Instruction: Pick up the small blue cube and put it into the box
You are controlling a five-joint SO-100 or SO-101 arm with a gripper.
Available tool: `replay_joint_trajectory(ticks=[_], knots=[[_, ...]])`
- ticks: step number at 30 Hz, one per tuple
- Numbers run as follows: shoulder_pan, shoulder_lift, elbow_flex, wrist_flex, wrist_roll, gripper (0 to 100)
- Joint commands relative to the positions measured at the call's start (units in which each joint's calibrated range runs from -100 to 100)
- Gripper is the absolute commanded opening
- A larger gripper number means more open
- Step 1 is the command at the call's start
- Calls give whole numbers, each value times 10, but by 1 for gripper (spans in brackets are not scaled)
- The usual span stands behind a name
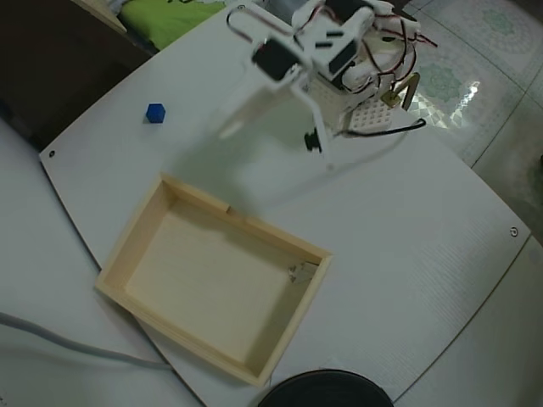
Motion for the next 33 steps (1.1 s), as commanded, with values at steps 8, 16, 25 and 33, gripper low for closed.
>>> replay_joint_trajectory(ticks=[8,16,25,33], knots=[[6,223,-297,21,11,11],[49,516,-614,139,9,11],[111,712,-757,218,-27,11],[184,830,-756,218,-32,11]])
